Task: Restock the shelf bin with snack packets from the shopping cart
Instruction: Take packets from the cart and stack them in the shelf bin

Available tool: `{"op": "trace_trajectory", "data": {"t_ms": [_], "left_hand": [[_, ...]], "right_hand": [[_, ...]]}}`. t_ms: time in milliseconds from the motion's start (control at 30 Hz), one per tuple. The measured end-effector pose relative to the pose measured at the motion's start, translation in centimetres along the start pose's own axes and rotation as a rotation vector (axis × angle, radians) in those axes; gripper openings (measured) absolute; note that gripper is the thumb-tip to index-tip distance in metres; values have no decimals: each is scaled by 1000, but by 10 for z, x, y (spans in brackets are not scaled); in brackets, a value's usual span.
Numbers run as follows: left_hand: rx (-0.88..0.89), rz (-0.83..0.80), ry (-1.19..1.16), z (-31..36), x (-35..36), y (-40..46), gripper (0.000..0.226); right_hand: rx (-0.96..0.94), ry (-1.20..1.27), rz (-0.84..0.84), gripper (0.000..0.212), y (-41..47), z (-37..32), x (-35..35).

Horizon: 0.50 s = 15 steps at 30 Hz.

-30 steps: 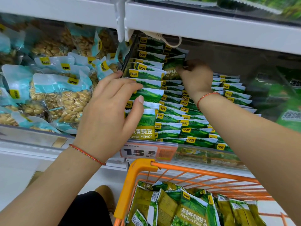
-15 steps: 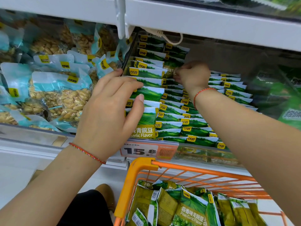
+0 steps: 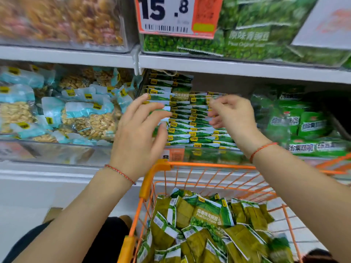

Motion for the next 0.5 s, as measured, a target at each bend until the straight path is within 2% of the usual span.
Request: {"op": "trace_trajectory", "data": {"t_ms": [100, 167, 233, 300, 333, 400, 433, 500], "left_hand": [[143, -144, -129, 48, -19, -12, 24], [233, -331, -110, 79, -22, -27, 28], [265, -626, -36, 100, -13, -45, 32], [254, -1017, 74, 109, 2, -71, 31], [193, -1201, 115, 109, 7, -85, 31], [0, -1467, 190, 104, 5, -107, 33], [29, -1551, 194, 111, 6, -115, 35], [277, -1647, 130, 137, 9, -124, 49]], "right_hand": [[-36, -15, -67, 21, -39, -23, -14], [-75, -74, -152, 25, -66, -36, -17], [-96, -163, -278, 27, -89, -36, -17], [-2, -301, -432, 29, -112, -22, -15], [66, -414, -513, 29, -124, -11, -14], [205, -732, -679, 26, -147, 17, -16], [274, -905, -756, 27, -156, 32, -21], [355, -1212, -868, 35, -173, 56, -36]]}}
Point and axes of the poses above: each hand's wrist, its own y-axis towards the middle knuckle, its own x-axis out of the palm, z = x × y, the point moved 6 cm from there along y, towards the middle knuckle, and after that the axes turned 11 degrees about y, right-handed, at the moved point
